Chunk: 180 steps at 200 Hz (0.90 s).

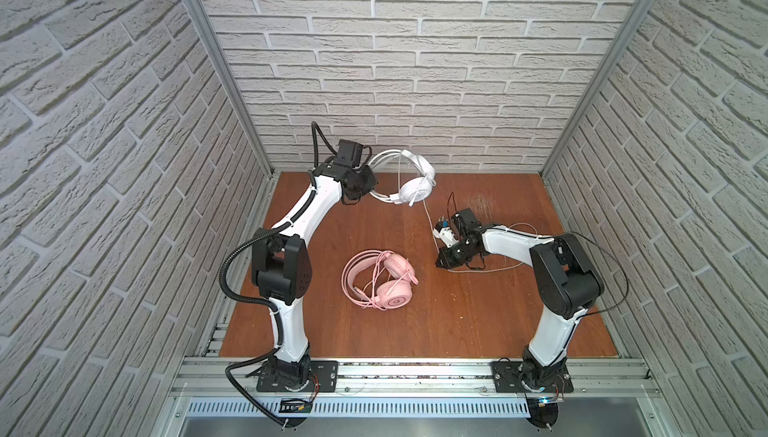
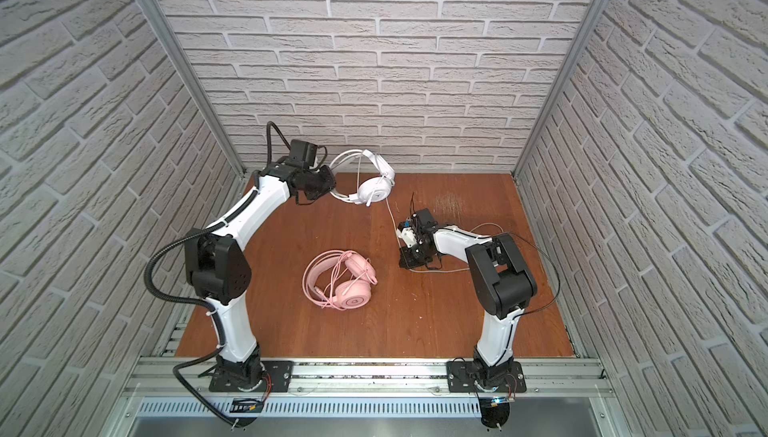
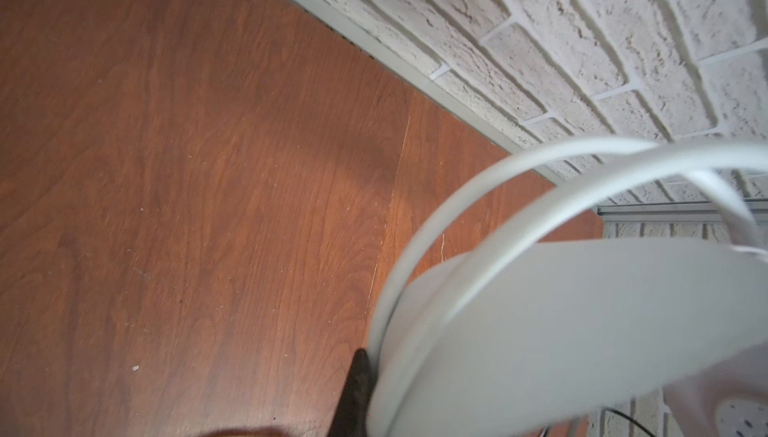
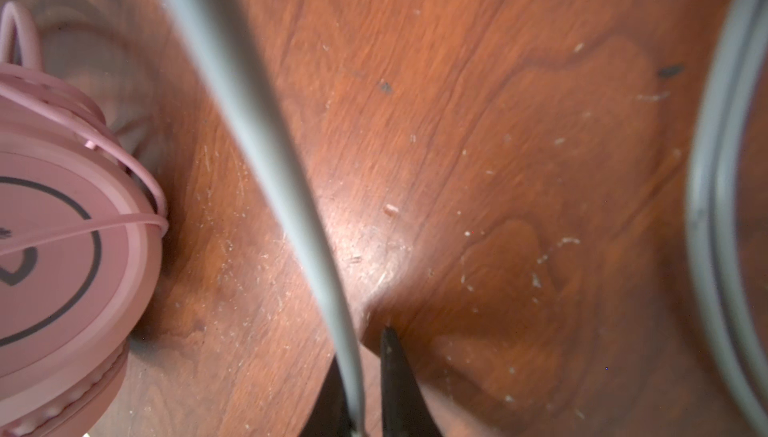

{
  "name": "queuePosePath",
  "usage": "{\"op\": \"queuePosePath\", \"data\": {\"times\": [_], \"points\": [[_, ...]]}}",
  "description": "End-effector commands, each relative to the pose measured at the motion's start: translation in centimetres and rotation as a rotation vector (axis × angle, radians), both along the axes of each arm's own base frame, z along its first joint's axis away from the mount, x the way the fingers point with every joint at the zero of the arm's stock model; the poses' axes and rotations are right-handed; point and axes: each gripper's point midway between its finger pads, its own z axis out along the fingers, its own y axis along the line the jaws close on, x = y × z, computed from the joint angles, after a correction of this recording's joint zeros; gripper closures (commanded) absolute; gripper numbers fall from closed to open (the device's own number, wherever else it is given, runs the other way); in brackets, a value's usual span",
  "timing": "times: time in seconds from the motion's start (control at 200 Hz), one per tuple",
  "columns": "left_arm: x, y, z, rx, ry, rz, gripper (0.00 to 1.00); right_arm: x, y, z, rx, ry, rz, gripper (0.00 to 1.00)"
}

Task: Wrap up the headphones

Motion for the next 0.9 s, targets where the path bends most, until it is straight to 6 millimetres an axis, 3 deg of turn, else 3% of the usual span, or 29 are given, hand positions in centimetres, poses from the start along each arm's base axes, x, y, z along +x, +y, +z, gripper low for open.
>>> {"op": "queuePosePath", "data": {"times": [0.0, 0.51, 0.895], "points": [[2.5, -0.1, 5.1, -0.075, -0.161, 0.028, 1.00, -2.2, -0.6, -2.0, -0.026, 0.094, -0.006, 0.83], [5.6, 2.0, 5.1, -0.018, -0.229, 0.085, 1.00, -3.6, -0.6, -3.0, -0.017, 0.180, -0.040, 0.81], [7.4, 2.4, 5.2, -0.050, -0.265, 0.123, 1.00, -4.3, -0.3, -3.9, -0.025, 0.219, -0.036, 0.79]]}}
